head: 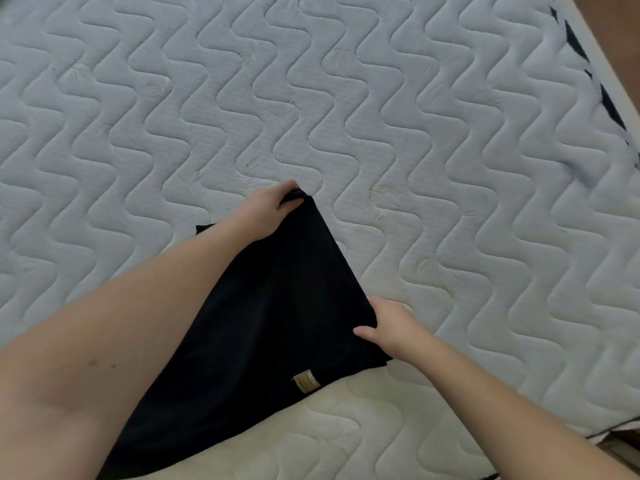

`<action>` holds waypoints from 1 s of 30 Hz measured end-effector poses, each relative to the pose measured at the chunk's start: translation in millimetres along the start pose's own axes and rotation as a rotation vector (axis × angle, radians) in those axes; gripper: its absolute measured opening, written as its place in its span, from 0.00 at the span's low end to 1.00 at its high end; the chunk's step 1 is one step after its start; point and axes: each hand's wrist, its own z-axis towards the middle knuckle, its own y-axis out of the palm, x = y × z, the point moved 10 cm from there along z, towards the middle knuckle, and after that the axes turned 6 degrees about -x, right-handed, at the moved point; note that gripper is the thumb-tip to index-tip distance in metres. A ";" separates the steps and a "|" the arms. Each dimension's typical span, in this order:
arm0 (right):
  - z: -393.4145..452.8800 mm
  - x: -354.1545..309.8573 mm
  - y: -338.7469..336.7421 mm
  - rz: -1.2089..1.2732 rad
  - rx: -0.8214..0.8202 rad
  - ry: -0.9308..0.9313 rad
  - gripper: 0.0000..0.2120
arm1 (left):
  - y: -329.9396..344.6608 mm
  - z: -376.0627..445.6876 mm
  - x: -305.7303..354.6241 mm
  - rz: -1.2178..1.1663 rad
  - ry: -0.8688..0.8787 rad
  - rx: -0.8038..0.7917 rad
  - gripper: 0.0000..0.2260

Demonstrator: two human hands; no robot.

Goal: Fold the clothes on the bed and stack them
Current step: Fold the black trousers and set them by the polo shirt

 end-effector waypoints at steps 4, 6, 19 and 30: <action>-9.6 22.1 -10.1 0.086 0.036 -0.019 0.15 | 6.8 10.8 8.9 0.115 -0.030 0.073 0.11; -11.5 33.2 -15.1 -0.037 0.094 0.020 0.13 | 9.3 16.3 11.0 0.123 -0.067 0.131 0.14; -18.4 54.1 -4.2 -0.226 -0.017 0.242 0.18 | -10.8 -2.2 -52.3 0.491 -0.274 -0.267 0.19; 20.5 -44.6 -105.3 -0.194 0.376 0.046 0.25 | -34.1 -44.2 -109.7 0.379 -0.348 -0.121 0.21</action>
